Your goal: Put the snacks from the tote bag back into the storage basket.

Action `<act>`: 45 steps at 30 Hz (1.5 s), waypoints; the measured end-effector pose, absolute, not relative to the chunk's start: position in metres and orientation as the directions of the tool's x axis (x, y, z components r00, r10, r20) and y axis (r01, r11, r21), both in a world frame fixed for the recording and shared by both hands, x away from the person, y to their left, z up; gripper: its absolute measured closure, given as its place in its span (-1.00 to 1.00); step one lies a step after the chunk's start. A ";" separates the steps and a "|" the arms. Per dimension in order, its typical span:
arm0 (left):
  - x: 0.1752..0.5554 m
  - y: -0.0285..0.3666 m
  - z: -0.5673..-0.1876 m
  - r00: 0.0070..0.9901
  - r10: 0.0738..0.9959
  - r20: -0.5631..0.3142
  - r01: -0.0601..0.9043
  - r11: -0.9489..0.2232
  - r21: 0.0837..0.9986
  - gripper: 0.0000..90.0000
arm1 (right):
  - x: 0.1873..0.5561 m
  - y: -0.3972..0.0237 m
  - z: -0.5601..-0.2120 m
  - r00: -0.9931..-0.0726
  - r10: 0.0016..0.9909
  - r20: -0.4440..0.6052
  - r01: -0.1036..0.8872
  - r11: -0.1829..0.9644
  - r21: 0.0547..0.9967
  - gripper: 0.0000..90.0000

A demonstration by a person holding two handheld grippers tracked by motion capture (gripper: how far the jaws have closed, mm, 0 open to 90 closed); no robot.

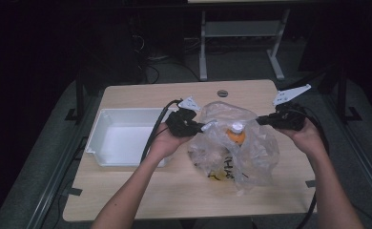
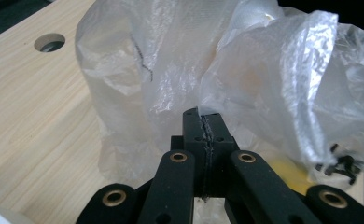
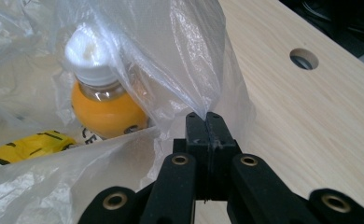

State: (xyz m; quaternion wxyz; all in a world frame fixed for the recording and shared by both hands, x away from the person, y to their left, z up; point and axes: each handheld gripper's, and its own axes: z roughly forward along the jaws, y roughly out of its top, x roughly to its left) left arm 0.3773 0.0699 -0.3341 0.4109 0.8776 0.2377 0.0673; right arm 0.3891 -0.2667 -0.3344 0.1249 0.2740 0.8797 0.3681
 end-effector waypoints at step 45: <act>0.368 0.047 -0.390 0.853 0.515 -0.082 0.417 -0.580 0.700 1.00 | 0.389 -0.273 -0.406 -0.766 0.638 0.076 0.523 0.550 0.651 0.99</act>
